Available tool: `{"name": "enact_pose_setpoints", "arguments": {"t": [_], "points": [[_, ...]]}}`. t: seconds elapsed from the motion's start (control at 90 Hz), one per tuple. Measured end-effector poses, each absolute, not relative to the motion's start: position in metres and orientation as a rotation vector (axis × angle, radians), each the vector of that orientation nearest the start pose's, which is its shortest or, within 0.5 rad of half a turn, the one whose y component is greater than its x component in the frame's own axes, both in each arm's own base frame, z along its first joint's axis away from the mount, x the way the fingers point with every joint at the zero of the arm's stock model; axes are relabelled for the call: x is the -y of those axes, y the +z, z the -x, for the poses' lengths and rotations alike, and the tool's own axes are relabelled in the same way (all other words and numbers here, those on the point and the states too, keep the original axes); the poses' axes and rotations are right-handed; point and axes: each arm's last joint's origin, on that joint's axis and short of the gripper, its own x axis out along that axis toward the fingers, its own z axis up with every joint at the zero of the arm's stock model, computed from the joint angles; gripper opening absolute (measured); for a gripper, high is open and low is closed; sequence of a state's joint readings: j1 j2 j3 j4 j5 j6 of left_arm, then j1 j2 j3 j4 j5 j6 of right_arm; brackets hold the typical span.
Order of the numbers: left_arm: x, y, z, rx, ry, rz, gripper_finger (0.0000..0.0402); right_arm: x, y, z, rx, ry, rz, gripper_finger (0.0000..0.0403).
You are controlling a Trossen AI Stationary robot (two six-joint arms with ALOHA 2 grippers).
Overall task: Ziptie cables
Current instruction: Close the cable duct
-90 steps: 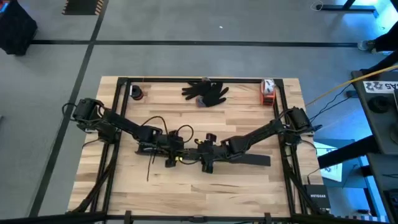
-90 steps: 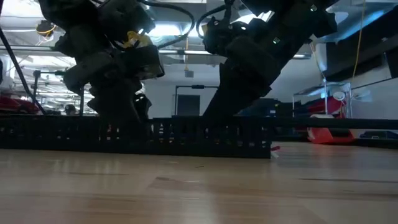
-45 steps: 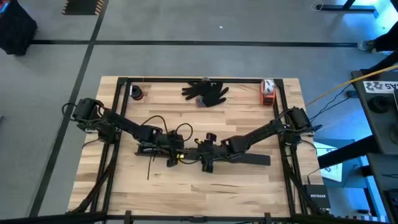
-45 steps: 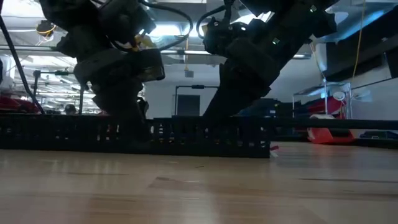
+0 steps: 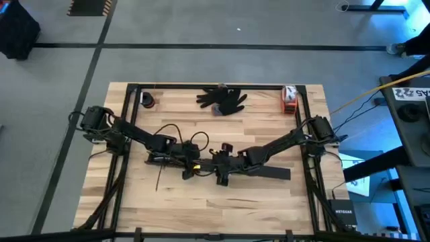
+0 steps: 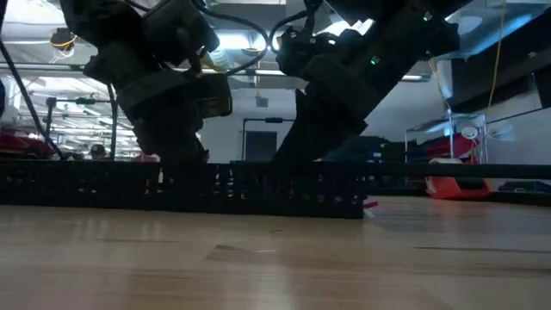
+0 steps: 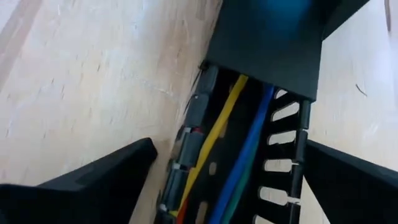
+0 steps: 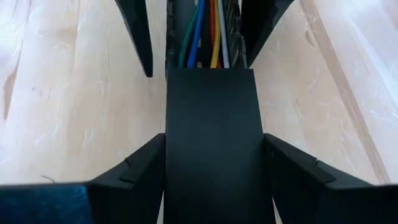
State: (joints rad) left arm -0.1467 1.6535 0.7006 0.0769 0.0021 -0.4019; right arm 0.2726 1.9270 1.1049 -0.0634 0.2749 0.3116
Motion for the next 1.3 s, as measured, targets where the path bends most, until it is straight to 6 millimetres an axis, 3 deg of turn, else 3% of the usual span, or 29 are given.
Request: {"name": "enact_pose_setpoints", "arguments": {"t": [1.3], "points": [[0.0372,0.1281,-0.2929,-0.877,0.002,0.261,0.0391,-0.0963,0.1391,-0.3711,-0.834,-0.127,-0.049,0.0225]]}}
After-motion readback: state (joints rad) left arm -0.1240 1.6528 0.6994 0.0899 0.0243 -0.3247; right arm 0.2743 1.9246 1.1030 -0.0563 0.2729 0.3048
